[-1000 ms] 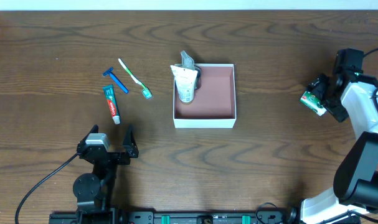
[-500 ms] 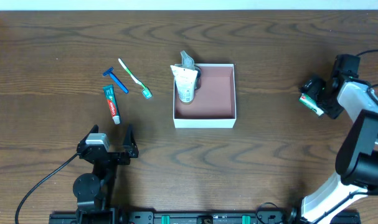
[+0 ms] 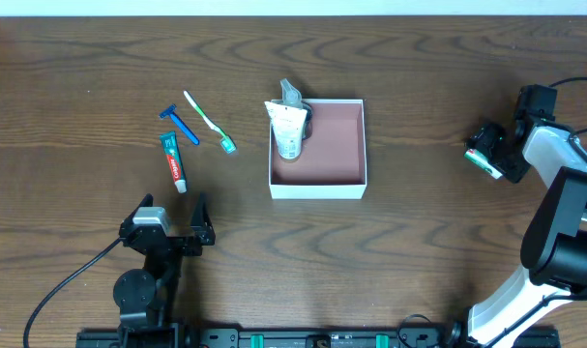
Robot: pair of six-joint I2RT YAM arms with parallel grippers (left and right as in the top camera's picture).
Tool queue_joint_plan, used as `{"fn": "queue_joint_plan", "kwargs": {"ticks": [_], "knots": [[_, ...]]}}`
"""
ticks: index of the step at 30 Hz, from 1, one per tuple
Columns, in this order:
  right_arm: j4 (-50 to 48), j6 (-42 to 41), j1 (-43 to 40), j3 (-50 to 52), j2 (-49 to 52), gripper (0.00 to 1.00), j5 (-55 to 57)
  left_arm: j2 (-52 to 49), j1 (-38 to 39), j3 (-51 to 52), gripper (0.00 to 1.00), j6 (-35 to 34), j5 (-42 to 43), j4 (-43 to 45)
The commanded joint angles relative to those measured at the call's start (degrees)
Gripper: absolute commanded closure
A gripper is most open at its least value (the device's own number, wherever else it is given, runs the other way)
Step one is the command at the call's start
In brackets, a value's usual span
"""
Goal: Pack container
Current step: 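Grasp the Dettol soap bar and carry it over the box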
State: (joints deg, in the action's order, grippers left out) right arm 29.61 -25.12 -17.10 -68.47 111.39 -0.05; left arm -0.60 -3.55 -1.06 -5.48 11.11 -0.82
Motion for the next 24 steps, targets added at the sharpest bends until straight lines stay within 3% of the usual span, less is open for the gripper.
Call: {"fn": "queue_joint_plan", "kwargs": {"ticks": [1, 6, 10, 24], "knots": [[-0.1, 0.0, -0.1, 0.6, 3.3, 0.18, -3.5, 0.3, 0.0, 0.8, 0.02, 0.9, 0.2, -2.2], [-0.3, 0.0, -0.1, -0.5, 2.7, 0.20, -8.8, 0.3, 0.0, 0.8, 0.02, 0.9, 0.2, -2.2], [-1.9, 5.8, -0.1, -1.8, 0.1, 0.19, -20.1, 0.3, 0.0, 0.8, 0.02, 0.9, 0.2, -2.2], [-4.3, 9.9, 4.3, -2.3, -17.7, 0.25, -44.2, 0.3, 0.0, 0.8, 0.02, 0.9, 0.2, -2.2]]}}
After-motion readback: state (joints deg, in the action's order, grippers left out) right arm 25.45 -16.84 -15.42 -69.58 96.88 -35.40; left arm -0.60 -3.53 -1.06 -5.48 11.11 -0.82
